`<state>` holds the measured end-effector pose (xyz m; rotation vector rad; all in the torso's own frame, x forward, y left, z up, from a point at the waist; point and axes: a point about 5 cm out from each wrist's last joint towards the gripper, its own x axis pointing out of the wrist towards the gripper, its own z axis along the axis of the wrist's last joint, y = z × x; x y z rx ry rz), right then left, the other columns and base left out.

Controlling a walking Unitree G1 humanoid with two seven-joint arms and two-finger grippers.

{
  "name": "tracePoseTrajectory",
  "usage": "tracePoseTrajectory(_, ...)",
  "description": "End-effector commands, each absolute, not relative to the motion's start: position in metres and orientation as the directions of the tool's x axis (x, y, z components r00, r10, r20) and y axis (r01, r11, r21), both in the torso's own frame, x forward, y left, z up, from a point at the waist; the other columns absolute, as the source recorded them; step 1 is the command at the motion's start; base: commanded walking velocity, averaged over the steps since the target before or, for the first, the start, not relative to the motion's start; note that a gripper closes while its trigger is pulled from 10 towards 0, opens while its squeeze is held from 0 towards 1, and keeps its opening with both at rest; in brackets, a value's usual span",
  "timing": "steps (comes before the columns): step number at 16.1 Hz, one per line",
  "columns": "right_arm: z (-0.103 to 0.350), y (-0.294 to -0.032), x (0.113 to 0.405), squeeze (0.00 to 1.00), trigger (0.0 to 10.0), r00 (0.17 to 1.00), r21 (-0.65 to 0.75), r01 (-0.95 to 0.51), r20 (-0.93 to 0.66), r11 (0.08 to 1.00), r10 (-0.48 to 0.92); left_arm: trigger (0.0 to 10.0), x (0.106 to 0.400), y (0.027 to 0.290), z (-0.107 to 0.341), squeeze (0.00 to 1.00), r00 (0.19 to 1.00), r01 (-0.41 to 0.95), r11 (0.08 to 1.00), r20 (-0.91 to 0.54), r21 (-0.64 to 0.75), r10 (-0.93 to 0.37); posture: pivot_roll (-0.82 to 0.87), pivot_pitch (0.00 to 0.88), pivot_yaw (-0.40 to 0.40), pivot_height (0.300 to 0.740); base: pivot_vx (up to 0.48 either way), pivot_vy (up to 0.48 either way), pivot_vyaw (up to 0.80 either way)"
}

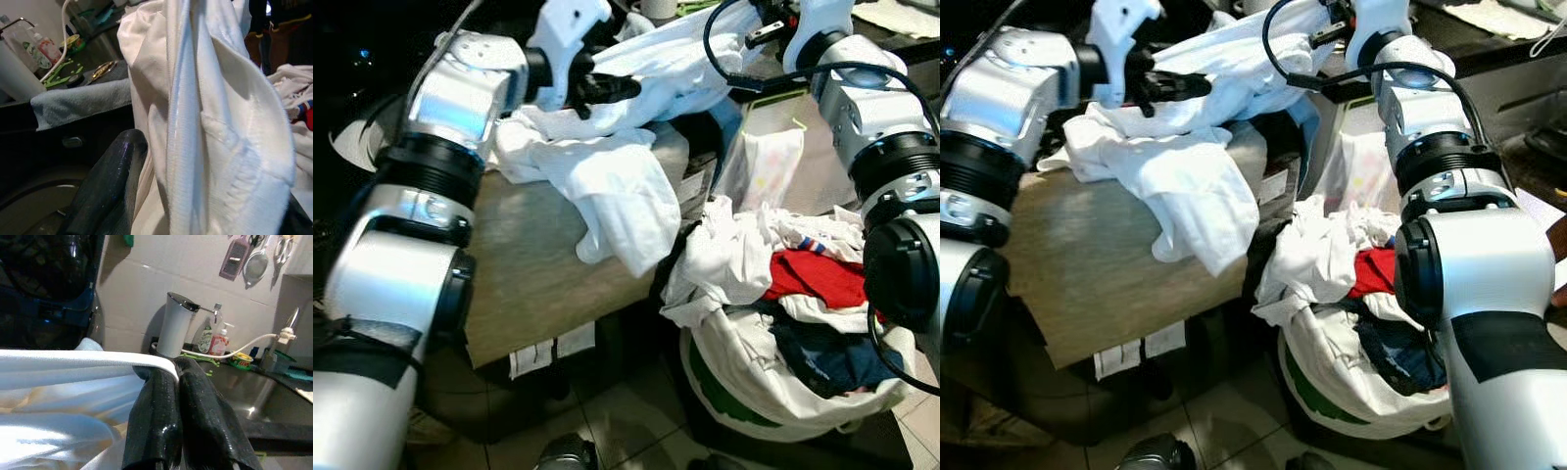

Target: Clothes washing

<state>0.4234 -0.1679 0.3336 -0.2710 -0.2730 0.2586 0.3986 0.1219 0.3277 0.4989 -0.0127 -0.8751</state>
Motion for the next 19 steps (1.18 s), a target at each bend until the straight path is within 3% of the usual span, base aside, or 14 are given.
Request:
tracePoseTrajectory(1,0.345,-0.179,0.422,0.00,0.0,0.933,-0.262,-0.158,0.277,0.952,0.231,10.0,0.400,0.130,0.326,1.00,0.674,0.715,0.568,-0.186,0.407,-0.715,0.00,0.000,0.008,0.719,0.000,0.000,0.00)
tracePoseTrajectory(2,0.345,-0.179,0.422,0.00,0.0,0.933,-0.262,-0.158,0.277,0.952,0.231,10.0,0.399,0.129,0.326,1.00,0.675,0.715,0.569,-0.187,0.407,-0.714,0.00,0.000,0.008,0.719,0.000,0.000,0.00)
tracePoseTrajectory(3,0.345,-0.178,0.422,0.00,0.0,0.932,-0.261,-0.160,0.279,0.952,0.233,10.0,0.401,0.126,0.328,0.00,0.699,0.693,0.598,-0.173,0.403,-0.694,0.00,0.000,0.008,0.719,0.000,0.000,0.00)
tracePoseTrajectory(5,0.345,-0.177,0.422,0.00,0.0,0.929,-0.257,-0.167,0.282,0.952,0.239,10.0,0.403,0.122,0.330,0.00,0.721,0.672,0.633,-0.144,0.385,-0.677,0.00,0.000,0.009,0.719,0.000,0.000,0.00)
tracePoseTrajectory(6,0.345,-0.176,0.422,0.00,0.0,0.927,-0.260,-0.172,0.283,0.950,0.245,0.0,0.403,0.120,0.332,0.00,0.720,0.675,0.647,-0.125,0.354,-0.683,0.00,0.000,0.009,0.719,0.000,0.000,0.00)
tracePoseTrajectory(13,0.342,-0.169,0.422,0.00,0.0,0.917,-0.271,-0.206,0.281,0.940,0.282,0.0,0.402,0.117,0.334,0.00,0.730,0.662,0.657,-0.109,0.361,-0.675,0.00,0.000,0.008,0.719,0.000,0.000,0.00)
tracePoseTrajectory(14,0.342,-0.169,0.422,0.00,0.0,0.917,-0.271,-0.207,0.281,0.940,0.283,10.0,0.402,0.116,0.334,0.00,0.729,0.664,0.658,-0.112,0.356,-0.675,0.00,0.000,0.008,0.719,0.000,0.000,0.00)
tracePoseTrajectory(15,0.343,-0.168,0.422,0.00,0.0,0.916,-0.272,-0.208,0.282,0.939,0.285,10.0,0.402,0.116,0.334,1.00,0.727,0.668,0.659,-0.117,0.345,-0.676,0.00,0.000,0.009,0.719,0.000,0.000,0.00)
tracePoseTrajectory(19,0.342,-0.167,0.422,0.00,0.0,0.916,-0.276,-0.210,0.281,0.938,0.287,10.0,0.401,0.117,0.337,1.00,0.724,0.675,0.661,-0.123,0.329,-0.678,0.00,0.000,0.009,0.719,0.000,0.000,0.00)
